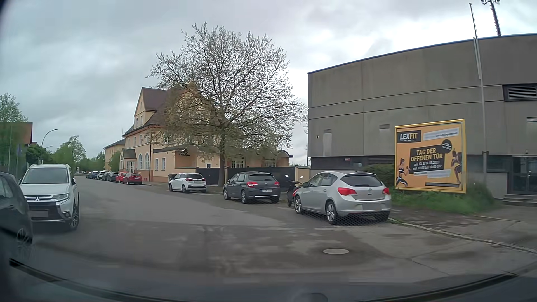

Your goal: Follow the waypoints while adhering to traffic rules and regulations

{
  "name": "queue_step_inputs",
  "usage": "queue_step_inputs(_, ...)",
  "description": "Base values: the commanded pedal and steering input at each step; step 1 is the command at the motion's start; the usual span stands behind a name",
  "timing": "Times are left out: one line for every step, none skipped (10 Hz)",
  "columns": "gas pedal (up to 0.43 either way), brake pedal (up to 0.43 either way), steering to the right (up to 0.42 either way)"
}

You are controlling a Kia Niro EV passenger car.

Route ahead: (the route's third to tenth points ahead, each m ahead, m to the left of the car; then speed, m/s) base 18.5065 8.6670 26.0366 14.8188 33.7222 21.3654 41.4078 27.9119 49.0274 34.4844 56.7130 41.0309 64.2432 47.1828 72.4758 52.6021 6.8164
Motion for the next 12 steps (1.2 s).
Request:
queue_step_inputs(0.138,0.0,-0.149)
queue_step_inputs(0.138,0.0,-0.151)
queue_step_inputs(0.138,0.0,-0.152)
queue_step_inputs(0.15,0.0,-0.152)
queue_step_inputs(0.15,0.0,-0.153)
queue_step_inputs(0.15,0.0,-0.157)
queue_step_inputs(0.15,0.0,-0.161)
queue_step_inputs(0.15,0.0,-0.162)
queue_step_inputs(0.15,0.0,-0.162)
queue_step_inputs(0.15,0.0,-0.162)
queue_step_inputs(0.157,0.0,-0.161)
queue_step_inputs(0.157,0.0,-0.162)
